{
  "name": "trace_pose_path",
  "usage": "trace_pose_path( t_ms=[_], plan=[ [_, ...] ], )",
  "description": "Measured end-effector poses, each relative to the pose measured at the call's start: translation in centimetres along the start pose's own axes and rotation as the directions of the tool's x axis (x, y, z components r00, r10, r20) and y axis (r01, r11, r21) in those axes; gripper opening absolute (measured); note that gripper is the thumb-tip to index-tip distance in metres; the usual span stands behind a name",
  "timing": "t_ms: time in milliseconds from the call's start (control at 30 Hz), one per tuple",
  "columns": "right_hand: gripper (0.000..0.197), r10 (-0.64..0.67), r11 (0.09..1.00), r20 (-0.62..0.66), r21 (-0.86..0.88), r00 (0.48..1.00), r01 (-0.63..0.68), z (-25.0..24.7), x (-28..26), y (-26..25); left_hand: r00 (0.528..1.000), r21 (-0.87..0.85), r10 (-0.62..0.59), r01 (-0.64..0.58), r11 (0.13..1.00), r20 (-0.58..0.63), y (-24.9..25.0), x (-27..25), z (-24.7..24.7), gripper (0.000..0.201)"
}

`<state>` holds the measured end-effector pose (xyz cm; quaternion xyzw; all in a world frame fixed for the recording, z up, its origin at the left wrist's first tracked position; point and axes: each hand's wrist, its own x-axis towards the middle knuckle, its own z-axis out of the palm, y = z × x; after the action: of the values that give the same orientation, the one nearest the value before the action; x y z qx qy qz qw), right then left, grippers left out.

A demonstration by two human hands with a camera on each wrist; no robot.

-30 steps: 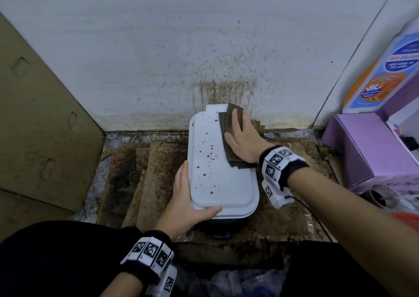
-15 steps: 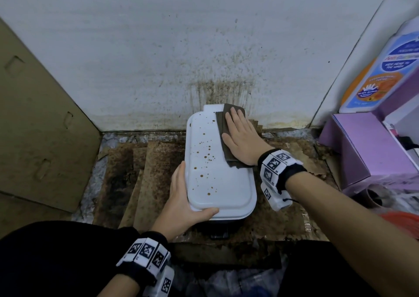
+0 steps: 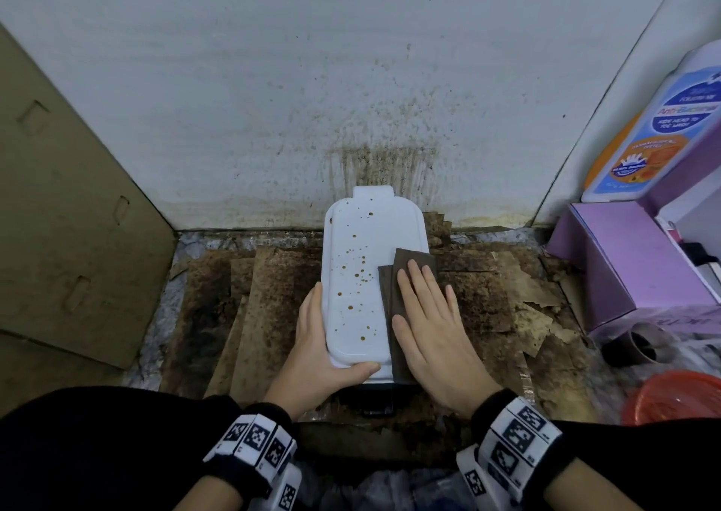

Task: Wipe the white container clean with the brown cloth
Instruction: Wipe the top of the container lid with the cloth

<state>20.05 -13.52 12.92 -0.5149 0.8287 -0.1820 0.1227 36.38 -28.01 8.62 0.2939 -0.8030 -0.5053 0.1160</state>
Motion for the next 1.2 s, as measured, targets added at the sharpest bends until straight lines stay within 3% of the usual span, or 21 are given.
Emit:
trace_pose_path(
  t_ms=[200, 467, 800, 933, 1200],
  plan=[
    [0.061, -0.018, 1.0, 0.035, -0.025, 0.999, 0.018, -0.5, 1.5, 0.8, 1.0, -0.008, -0.015, 0.015, 1.0, -0.002, 0.0, 0.2, -0.1, 0.143],
    [0.061, 0.009, 0.999, 0.066, -0.034, 0.998, -0.007, -1.9, 7.5, 2.1, 0.999, -0.041, -0.034, 0.035, 0.999, 0.025, -0.1, 0.2, -0.3, 0.145],
    [0.061, 0.022, 0.995, -0.012, 0.093, 1.0, -0.021, -0.7, 3.8, 0.2, 0.997, -0.077, -0.026, 0.031, 0.997, 0.066, 0.0, 0.2, -0.5, 0.151],
    [0.06, 0.0, 0.998, -0.063, 0.063, 0.998, 0.003, 0.2, 1.7, 0.0, 0.992, -0.091, -0.048, 0.059, 0.994, 0.115, -0.4, 0.2, -1.1, 0.16],
    [0.062, 0.064, 0.997, -0.073, -0.034, 0.995, -0.067, 0.8, 2.1, -0.9, 0.994, -0.113, 0.017, -0.005, 0.994, 0.108, -0.8, -0.1, -1.5, 0.156]
  ],
)
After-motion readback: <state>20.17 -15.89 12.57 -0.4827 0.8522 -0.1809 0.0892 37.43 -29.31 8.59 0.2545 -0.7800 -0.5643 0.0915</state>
